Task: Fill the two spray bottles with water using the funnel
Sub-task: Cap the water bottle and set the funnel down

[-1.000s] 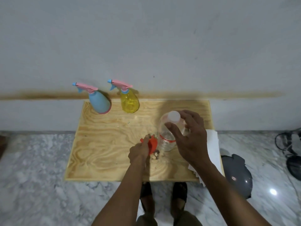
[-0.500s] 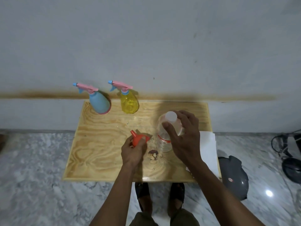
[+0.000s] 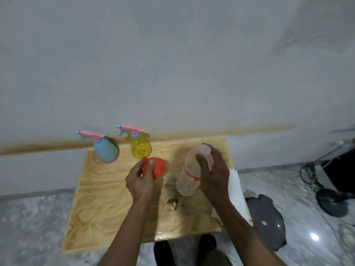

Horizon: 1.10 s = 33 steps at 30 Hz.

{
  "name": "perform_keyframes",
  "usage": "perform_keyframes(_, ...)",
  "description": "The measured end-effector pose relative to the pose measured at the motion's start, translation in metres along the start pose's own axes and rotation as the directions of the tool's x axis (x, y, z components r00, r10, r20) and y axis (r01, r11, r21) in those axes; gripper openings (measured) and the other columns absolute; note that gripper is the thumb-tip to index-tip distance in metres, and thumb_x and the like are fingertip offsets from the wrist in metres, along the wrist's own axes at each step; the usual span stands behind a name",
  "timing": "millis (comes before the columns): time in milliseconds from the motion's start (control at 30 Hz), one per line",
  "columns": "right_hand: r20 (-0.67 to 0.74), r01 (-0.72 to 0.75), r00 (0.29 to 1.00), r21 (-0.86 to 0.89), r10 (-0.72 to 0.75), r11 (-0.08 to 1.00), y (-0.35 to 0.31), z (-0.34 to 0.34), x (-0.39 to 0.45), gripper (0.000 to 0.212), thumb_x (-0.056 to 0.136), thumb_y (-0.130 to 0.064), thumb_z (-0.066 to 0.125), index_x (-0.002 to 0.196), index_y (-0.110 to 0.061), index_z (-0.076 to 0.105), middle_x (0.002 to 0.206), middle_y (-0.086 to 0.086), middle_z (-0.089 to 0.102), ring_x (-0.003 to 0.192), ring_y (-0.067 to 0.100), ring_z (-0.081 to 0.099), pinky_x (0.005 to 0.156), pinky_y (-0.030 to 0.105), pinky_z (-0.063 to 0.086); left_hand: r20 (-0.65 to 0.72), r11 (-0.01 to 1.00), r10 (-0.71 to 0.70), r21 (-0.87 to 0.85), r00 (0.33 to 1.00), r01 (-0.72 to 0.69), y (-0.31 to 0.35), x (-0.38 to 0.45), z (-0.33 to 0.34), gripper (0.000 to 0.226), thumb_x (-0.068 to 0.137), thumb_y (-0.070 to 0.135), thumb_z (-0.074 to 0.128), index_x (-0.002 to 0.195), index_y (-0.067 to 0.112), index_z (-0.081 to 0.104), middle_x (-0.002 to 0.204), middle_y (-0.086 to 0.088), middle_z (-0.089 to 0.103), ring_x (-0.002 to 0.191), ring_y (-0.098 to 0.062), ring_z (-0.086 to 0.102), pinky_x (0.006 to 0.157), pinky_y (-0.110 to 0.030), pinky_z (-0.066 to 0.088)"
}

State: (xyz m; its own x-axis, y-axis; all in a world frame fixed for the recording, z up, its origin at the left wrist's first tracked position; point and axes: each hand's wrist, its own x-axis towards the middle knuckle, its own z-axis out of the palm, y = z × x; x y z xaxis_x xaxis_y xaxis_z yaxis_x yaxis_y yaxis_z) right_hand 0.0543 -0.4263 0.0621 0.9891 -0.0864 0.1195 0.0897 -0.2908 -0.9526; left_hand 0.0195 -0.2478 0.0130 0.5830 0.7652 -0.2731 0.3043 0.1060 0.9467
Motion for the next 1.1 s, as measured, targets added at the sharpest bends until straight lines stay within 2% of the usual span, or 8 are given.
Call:
perform_keyframes(133,-0.051,0.026,0.998,-0.008,-0.027,1.0,-0.011,-0.015,0.037,0.035,0.094,-0.047,0.06,0.124,-0.029,0.059,0.121,-0.011,0.064,0.112,0.01,0.06,0.095,0.04,0.055,0.06,0.988,0.137,0.068,0.989,-0.141,0.017,0.002,0.031,0.039,0.086,0.03,0.078,0.121,0.015,0.072,0.113,0.008,0.063,0.109,-0.011,0.056,0.099,-0.029,0.044)
perform_keyframes(400,-0.083,0.048,0.995,-0.032,-0.051,0.998,0.004,-0.037,0.127,0.033,0.093,-0.033,0.068,0.124,-0.025,0.063,0.121,-0.009,0.066,0.112,0.006,0.06,0.094,0.016,0.048,0.118,0.964,0.221,0.125,0.968,-0.235,0.025,0.017,0.115,0.035,0.084,0.026,0.08,0.116,0.012,0.074,0.113,0.001,0.07,0.107,-0.015,0.061,0.097,-0.031,0.047)
perform_keyframes(533,-0.081,0.048,0.995,-0.049,-0.052,0.998,0.027,-0.038,0.159,0.036,0.091,-0.036,0.07,0.126,-0.027,0.063,0.123,-0.002,0.067,0.107,0.013,0.063,0.094,0.031,0.052,0.109,0.968,0.193,0.144,0.975,-0.207,0.016,0.025,0.148,0.034,0.084,0.024,0.08,0.115,0.012,0.074,0.109,0.009,0.068,0.108,-0.015,0.061,0.096,-0.022,0.045)
perform_keyframes(633,-0.076,0.076,0.994,-0.027,-0.078,0.997,0.039,-0.035,0.175,0.035,0.091,-0.04,0.069,0.124,-0.035,0.061,0.124,-0.004,0.065,0.109,0.015,0.062,0.096,0.039,0.054,0.061,0.978,0.166,0.119,0.984,-0.172,0.012,0.026,0.167,0.026,0.086,0.01,0.077,0.112,0.006,0.074,0.094,0.017,0.064,0.1,-0.016,0.06,0.072,0.004,0.038)
perform_keyframes(800,-0.069,0.108,0.992,-0.017,-0.109,0.994,0.045,-0.032,0.191,0.046,0.085,-0.057,0.068,0.122,-0.029,0.065,0.125,-0.01,0.063,0.123,0.016,0.055,0.1,0.041,0.051,0.077,0.989,0.107,0.098,0.991,-0.115,-0.01,0.036,0.188,0.033,0.085,-0.002,0.075,0.118,0.0,0.07,0.105,0.0,0.063,0.098,-0.016,0.056,0.064,0.002,0.043)
perform_keyframes(900,-0.046,0.148,0.987,-0.061,-0.151,0.987,0.046,-0.031,0.196,0.051,0.081,-0.054,0.065,0.121,-0.022,0.068,0.127,-0.006,0.061,0.124,0.017,0.049,0.1,0.02,0.042,0.084,0.986,0.086,0.136,0.993,-0.097,-0.025,0.046,0.195,0.025,0.083,0.001,0.076,0.106,0.011,0.075,0.091,0.006,0.069,0.085,-0.014,0.062,0.079,-0.028,0.057)
perform_keyframes(967,-0.039,0.139,0.989,-0.063,-0.142,0.988,0.047,-0.03,0.199,0.049,0.08,-0.052,0.065,0.12,-0.023,0.07,0.123,-0.008,0.059,0.121,0.016,0.047,0.093,0.008,0.036,0.037,0.994,0.046,0.102,0.998,-0.049,-0.036,0.051,0.201,0.032,0.08,0.01,0.083,0.11,0.017,0.075,0.106,0.007,0.07,0.1,-0.015,0.063,0.087,-0.027,0.056)
perform_keyframes(1100,-0.061,0.136,0.989,-0.031,-0.138,0.99,0.05,-0.025,0.201,0.046,0.081,-0.055,0.072,0.118,-0.027,0.07,0.116,-0.022,0.055,0.116,0.018,0.051,0.091,0.028,0.048,0.02,0.985,0.043,0.163,0.999,-0.046,-0.053,0.06,0.216,0.036,0.078,0.014,0.085,0.111,0.02,0.072,0.117,0.004,0.065,0.109,-0.018,0.059,0.084,-0.015,0.047)
